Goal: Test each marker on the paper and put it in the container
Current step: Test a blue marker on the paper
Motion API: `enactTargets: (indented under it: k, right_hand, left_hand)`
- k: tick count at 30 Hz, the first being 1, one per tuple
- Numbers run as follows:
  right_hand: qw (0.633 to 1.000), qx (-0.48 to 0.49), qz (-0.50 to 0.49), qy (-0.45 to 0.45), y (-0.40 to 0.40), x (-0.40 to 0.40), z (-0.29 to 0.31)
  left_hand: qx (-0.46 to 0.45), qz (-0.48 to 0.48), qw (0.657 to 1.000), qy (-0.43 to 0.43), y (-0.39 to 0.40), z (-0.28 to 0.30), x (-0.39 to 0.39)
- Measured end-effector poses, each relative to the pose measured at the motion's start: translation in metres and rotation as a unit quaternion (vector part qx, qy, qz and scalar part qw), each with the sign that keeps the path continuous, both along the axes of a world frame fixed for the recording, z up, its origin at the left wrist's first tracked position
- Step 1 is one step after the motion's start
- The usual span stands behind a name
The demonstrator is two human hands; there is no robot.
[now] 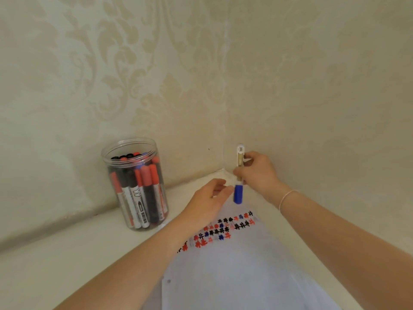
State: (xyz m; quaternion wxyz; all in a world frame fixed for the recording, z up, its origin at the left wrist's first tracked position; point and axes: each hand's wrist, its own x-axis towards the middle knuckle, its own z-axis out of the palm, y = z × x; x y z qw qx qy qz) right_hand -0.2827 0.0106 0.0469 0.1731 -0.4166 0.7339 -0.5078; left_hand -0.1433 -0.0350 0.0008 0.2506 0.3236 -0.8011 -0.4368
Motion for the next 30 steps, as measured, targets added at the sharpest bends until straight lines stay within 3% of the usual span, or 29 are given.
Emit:
enactTargets:
  k: [1, 3, 5, 8, 11, 21, 26, 30]
  right_hand:
    - [0.996, -0.025, 0.016, -0.08, -0.002, 0.006, 0.003]
    - [0.986, -0.043, 0.043, -0.155, -0.003, 0.019, 0.006]
    - [0.982, -0.047, 0.055, -0.175, -0.001, 0.028, 0.004]
    - [0.969, 0.005, 0.117, -0.216, 0.003, 0.03, -0.001]
    - [0.949, 0.052, 0.181, -0.254, 0.011, 0.031, -0.004]
    - [0.938, -0.042, 0.191, -0.287, 0.023, 0.041, 0.001]
    - [0.945, -0.098, 0.089, -0.3, 0.03, 0.037, 0.0]
    - [0.932, -0.141, -0.029, -0.333, 0.041, 0.023, -0.002]
  left_hand:
    - [0.042, -0.014, 0.999, 0.026, 0.001, 0.003, 0.0]
    - [0.13, -0.038, 0.988, 0.072, 0.004, 0.011, 0.0]
    - [0.171, -0.052, 0.98, 0.089, 0.007, 0.017, 0.004]
    - [0.134, -0.066, 0.987, 0.051, 0.012, 0.019, 0.009]
    - [0.175, -0.09, 0.98, 0.039, 0.019, 0.024, 0.016]
    - [0.267, -0.13, 0.951, 0.085, 0.031, 0.031, 0.035]
    - [0.176, -0.133, 0.975, -0.017, 0.027, 0.03, 0.041]
    - [-0.019, -0.031, 0.996, -0.084, 0.02, 0.016, 0.05]
